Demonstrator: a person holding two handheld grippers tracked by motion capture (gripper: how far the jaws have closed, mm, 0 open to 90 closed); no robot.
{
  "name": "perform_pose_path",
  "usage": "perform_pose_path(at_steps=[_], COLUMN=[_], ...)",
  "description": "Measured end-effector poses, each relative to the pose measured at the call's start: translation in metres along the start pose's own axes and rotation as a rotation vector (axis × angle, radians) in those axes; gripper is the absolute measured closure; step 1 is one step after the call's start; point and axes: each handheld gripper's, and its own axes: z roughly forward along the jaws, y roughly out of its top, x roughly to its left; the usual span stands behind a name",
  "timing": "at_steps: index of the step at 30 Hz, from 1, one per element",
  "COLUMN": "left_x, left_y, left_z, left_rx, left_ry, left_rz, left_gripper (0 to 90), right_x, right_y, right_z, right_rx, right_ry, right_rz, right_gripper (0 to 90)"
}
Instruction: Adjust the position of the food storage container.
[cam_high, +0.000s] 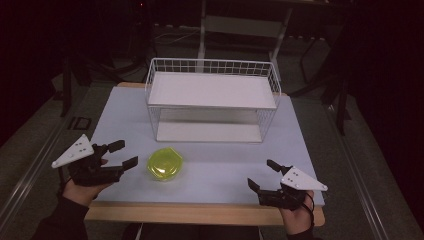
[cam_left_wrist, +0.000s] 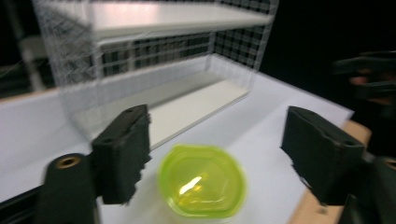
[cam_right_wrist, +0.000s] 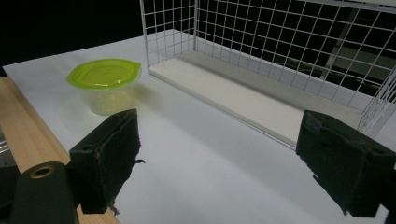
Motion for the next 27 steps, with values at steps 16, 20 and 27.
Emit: perform_pose_path(at_steps=[16,20,27], left_x=[0.03,0.029,0.03], left_y=[-0.046,-0.06,-0.074], left_z=[0.034,0.043,0.065], left_rx=[0.268,0.351,0.446], left_ry=[0.123,0.103,0.084], left_rz=[-0.157,-0.157,-0.217], left_gripper=[90.0,90.0,90.0], right_x=[0.001,0.001,0.002], right_y=[-0.001,-0.001,-0.001], right_z=[0.0,0.001,0.001], right_rx=[0.005,0.007,0.01], right_ry=[0.016,0.018,0.02], right_rz=[-0.001,-0.004,-0.011], right_gripper=[13.4,13.4,13.4])
